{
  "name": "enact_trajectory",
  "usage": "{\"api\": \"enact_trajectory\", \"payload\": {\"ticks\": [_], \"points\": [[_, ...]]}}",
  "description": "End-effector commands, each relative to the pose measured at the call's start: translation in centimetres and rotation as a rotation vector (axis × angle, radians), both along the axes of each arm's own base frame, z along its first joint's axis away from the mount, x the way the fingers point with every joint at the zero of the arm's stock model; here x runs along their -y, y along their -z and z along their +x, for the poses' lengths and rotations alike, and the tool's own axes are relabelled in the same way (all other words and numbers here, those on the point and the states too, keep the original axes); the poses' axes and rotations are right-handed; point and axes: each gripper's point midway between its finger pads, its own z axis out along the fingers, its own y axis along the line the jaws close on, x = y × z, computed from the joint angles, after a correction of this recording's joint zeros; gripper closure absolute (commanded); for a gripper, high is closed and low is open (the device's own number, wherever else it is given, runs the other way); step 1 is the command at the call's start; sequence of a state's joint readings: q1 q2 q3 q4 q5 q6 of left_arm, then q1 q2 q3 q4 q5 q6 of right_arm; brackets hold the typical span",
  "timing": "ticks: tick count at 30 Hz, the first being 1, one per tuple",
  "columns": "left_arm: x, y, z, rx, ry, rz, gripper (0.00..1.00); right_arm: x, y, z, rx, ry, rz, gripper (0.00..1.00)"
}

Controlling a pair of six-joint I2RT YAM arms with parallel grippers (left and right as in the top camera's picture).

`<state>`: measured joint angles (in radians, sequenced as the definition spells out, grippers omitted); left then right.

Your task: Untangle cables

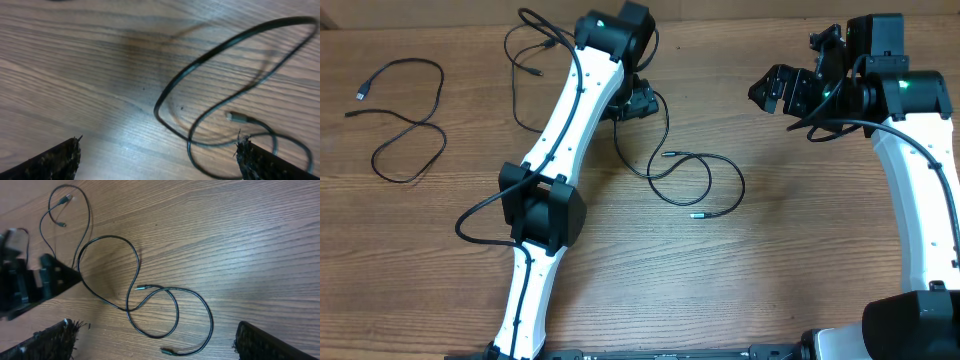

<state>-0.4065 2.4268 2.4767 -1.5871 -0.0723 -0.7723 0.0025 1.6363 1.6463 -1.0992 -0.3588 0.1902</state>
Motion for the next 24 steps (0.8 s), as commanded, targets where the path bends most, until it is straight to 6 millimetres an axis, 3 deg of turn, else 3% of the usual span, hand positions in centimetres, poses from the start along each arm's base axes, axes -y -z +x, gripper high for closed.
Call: {"api": "enact_trajectory", "payload": {"ticks": [1, 5, 11, 12, 15, 16, 21, 24], "points": [[0.7, 2.5, -1.0, -0.050, -0.016, 0.013, 0.01, 0.0, -0.1, 0.0, 0.006, 0.003, -0.004, 0.00], [1.3, 6.0, -1.8, -0.087, -0.004, 0.017, 0.10, 0.0, -0.1, 0.0, 0.006, 0.003, -0.004, 0.00], [1.4, 9.3, -2.9, -0.121, -0.007, 0.034, 0.38, 0.0, -0.1, 0.0, 0.006, 0.003, -0.004, 0.00], [1.4, 9.8, -3.2, -0.127, -0.013, 0.037, 0.48, 0.0, -0.1, 0.0, 0.006, 0.003, -0.004, 0.00], [1.0, 10.7, -4.1, -0.155, -0.029, 0.053, 0.90, 0.0, -0.1, 0.0, 0.006, 0.003, -0.004, 0.00], [0.9, 10.8, -4.3, -0.164, -0.029, 0.058, 0.96, 0.0, -0.1, 0.0, 0.006, 0.003, -0.004, 0.00], [0.8, 10.4, -4.2, -0.160, -0.004, 0.062, 0.95, 0.0, -0.1, 0.0, 0.006, 0.003, -0.004, 0.00], [0.8, 8.8, -3.8, -0.145, 0.029, 0.053, 0.95, 0.0, -0.1, 0.0, 0.006, 0.003, -0.004, 0.00]]}}
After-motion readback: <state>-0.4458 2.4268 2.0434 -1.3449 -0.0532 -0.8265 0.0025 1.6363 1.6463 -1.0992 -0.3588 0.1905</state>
